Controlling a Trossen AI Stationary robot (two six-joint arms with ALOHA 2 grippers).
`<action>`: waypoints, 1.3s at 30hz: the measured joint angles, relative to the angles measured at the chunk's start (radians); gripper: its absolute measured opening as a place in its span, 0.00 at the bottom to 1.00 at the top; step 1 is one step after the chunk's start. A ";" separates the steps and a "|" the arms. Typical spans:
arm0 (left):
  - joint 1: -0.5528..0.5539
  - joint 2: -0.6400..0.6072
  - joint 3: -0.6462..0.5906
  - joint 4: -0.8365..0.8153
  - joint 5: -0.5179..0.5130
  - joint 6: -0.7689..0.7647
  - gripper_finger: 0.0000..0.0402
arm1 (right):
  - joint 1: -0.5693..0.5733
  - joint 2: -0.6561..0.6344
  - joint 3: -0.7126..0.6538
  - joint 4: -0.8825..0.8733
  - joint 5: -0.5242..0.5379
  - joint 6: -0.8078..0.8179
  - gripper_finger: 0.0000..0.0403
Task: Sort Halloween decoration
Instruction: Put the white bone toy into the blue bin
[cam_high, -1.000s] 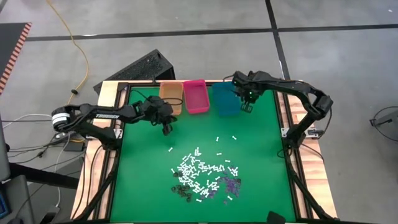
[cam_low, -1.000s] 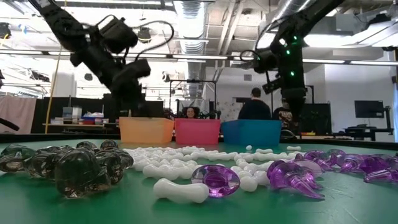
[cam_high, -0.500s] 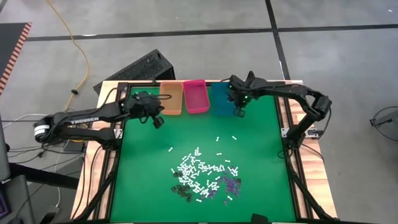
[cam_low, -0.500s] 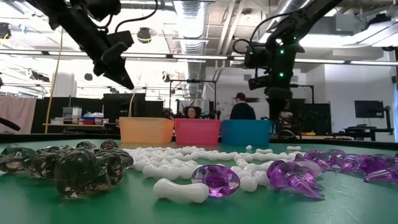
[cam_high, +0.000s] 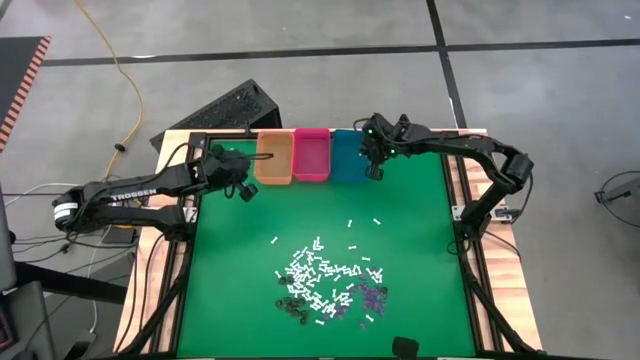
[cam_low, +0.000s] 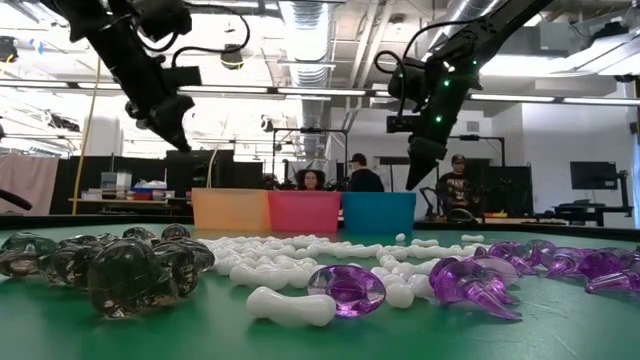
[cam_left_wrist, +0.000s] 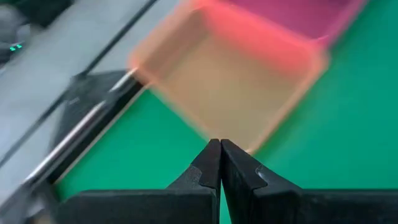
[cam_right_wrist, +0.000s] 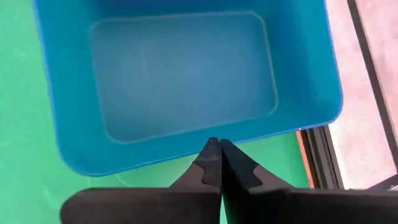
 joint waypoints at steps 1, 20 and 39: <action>0.011 0.000 -0.003 0.000 -0.015 0.008 0.00 | 0.006 -0.005 0.000 -0.001 0.000 0.000 0.05; 0.527 0.213 -0.135 0.481 0.488 0.095 0.00 | 0.073 -0.253 0.000 -0.011 0.001 0.051 0.05; 0.494 0.355 -0.134 0.706 0.647 -0.039 0.00 | 0.084 -0.262 -0.022 -0.068 0.001 0.090 0.05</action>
